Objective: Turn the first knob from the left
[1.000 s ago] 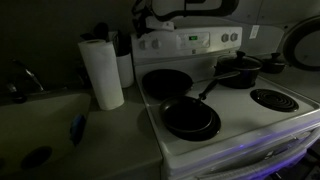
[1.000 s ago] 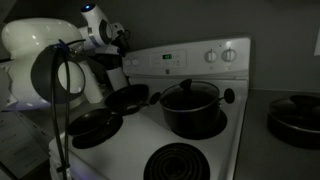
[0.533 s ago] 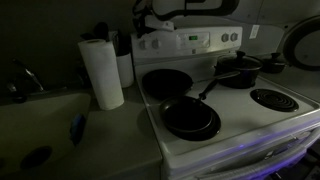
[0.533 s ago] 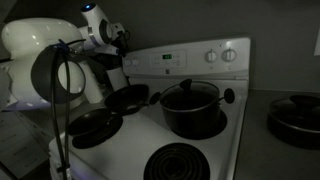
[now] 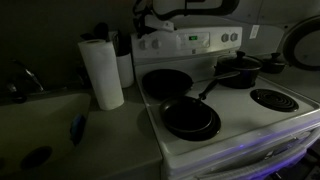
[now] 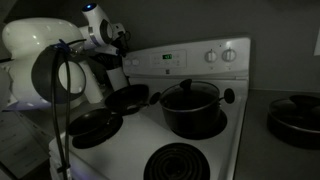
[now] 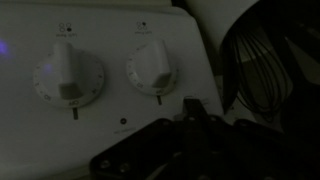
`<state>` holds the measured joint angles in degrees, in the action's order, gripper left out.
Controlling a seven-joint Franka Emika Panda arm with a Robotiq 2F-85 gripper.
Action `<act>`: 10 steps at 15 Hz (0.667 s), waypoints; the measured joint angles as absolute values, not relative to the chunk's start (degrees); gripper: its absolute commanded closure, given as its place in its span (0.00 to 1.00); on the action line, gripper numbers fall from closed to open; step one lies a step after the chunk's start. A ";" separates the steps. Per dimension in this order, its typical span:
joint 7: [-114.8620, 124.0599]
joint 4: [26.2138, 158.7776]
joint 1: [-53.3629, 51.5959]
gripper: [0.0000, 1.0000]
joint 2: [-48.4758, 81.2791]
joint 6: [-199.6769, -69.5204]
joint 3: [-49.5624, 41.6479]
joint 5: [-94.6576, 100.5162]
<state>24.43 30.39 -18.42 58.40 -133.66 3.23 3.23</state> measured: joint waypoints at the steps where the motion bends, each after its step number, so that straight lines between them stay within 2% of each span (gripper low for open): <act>1: 24.43 30.38 -18.37 1.00 58.41 -133.65 3.28 3.00; 10: 24.43 23.55 -18.21 1.00 62.63 -127.56 3.24 0.45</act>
